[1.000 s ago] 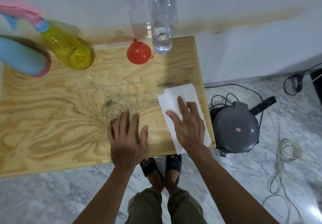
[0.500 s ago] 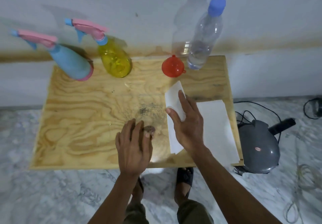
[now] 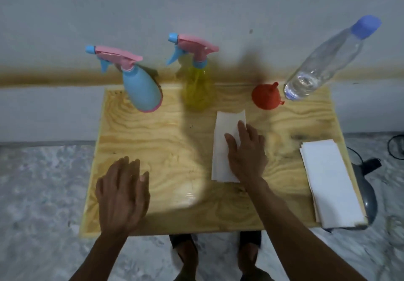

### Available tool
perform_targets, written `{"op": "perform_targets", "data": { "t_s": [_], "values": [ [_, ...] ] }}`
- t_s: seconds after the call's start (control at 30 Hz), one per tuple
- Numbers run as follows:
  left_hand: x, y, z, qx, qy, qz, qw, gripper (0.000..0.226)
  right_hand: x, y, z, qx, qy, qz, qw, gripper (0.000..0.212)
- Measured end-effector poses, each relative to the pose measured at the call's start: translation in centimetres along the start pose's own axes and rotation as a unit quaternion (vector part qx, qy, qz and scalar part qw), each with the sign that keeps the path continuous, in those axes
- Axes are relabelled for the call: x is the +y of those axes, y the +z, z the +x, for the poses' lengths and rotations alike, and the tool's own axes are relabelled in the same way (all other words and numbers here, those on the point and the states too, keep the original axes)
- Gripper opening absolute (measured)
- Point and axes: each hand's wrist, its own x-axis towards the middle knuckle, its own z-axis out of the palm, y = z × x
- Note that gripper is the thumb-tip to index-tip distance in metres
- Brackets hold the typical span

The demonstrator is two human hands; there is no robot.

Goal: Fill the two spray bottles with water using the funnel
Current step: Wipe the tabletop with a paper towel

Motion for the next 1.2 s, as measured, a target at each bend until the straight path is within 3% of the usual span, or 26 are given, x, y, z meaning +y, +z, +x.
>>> {"op": "perform_targets", "data": {
  "t_s": [0.17,0.43,0.83,1.2],
  "values": [
    [-2.3,0.5,0.4,0.000,0.013,0.005,1.000,0.048,-0.2,1.7,-0.6,0.009,0.005,-0.133,0.991,0.065],
    [-4.1,1.7,0.0,0.031,0.029,0.039,0.998,0.048,0.2,2.9,-0.6,-0.092,0.012,-0.140,0.986,0.066],
    [-5.1,2.2,-0.2,0.019,0.020,0.015,0.999,0.052,-3.1,3.9,-1.2,-0.086,0.012,-0.117,0.989,0.059],
    [-7.0,1.7,-0.7,0.002,-0.011,-0.038,0.999,0.055,-11.3,8.8,-3.0,-0.121,-0.064,-0.134,0.981,0.056]
  ]
}}
